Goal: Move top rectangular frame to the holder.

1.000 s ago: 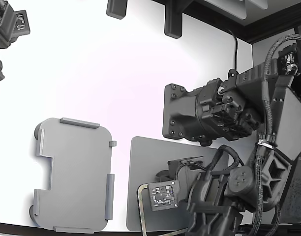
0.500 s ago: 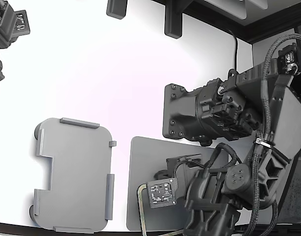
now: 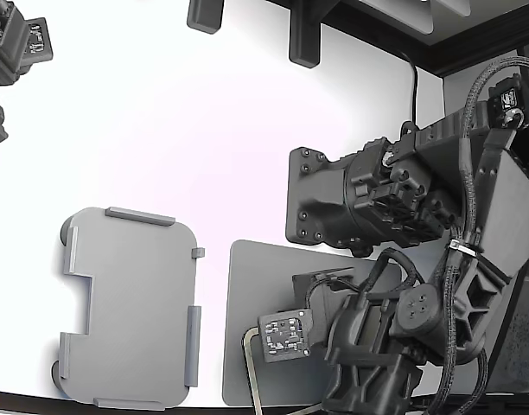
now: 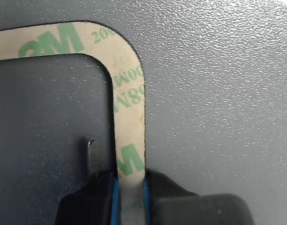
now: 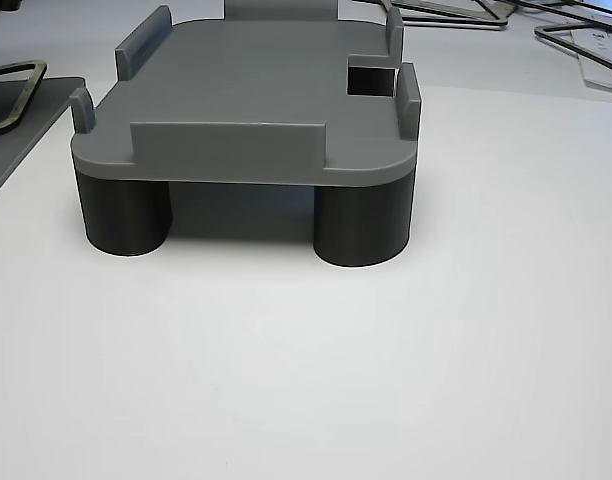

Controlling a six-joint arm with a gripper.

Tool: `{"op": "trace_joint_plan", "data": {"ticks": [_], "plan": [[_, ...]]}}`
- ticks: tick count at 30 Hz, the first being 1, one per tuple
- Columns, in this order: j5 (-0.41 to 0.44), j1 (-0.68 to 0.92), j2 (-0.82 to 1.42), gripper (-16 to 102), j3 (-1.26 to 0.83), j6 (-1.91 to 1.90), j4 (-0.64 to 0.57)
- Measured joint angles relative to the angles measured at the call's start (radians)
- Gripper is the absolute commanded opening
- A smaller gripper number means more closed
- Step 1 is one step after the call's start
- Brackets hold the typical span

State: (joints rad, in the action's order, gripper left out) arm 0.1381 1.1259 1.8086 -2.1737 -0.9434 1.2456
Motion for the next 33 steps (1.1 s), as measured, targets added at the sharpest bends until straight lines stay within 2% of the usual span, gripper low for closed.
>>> {"op": "trace_joint_plan", "data": {"ticks": [7,17,24,33], "plan": [[0.014,-0.023,0.009,-11,0.106,-0.061,0.126],[0.117,-0.084,-0.002,-11,0.445,-0.38,0.39],[0.132,-0.14,0.002,-11,0.646,-0.626,0.4],[0.179,-0.25,-0.074,-11,0.719,-0.93,0.4]]}}
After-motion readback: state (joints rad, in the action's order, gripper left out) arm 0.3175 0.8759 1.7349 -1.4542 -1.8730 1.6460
